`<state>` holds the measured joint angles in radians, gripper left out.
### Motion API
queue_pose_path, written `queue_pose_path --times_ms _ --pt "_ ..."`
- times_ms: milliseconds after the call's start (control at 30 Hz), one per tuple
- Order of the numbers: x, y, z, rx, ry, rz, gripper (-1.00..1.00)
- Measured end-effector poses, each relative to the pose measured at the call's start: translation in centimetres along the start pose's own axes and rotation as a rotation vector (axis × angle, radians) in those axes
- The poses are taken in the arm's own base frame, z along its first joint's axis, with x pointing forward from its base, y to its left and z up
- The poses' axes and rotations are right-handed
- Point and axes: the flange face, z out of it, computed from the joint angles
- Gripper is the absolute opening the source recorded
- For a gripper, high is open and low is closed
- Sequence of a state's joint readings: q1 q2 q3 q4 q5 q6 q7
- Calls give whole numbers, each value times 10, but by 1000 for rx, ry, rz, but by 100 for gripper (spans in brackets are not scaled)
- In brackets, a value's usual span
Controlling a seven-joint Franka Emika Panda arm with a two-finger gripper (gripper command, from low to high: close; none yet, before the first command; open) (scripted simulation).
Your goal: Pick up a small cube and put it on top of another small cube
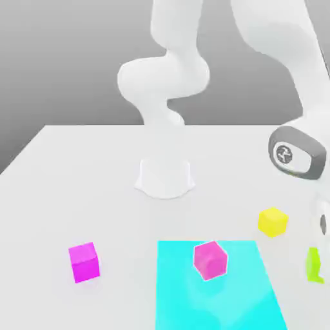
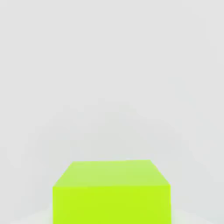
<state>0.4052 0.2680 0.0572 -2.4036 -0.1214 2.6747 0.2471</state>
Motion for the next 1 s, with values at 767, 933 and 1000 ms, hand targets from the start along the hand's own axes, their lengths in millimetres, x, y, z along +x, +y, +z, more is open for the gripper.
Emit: queue_pose_path --times_ms 767,933,1000 --pt "-210 350 -5 31 -31 1330 -100" --pt "-213 349 28 28 -33 1335 -100" --pt "-214 349 34 26 -35 1336 100"
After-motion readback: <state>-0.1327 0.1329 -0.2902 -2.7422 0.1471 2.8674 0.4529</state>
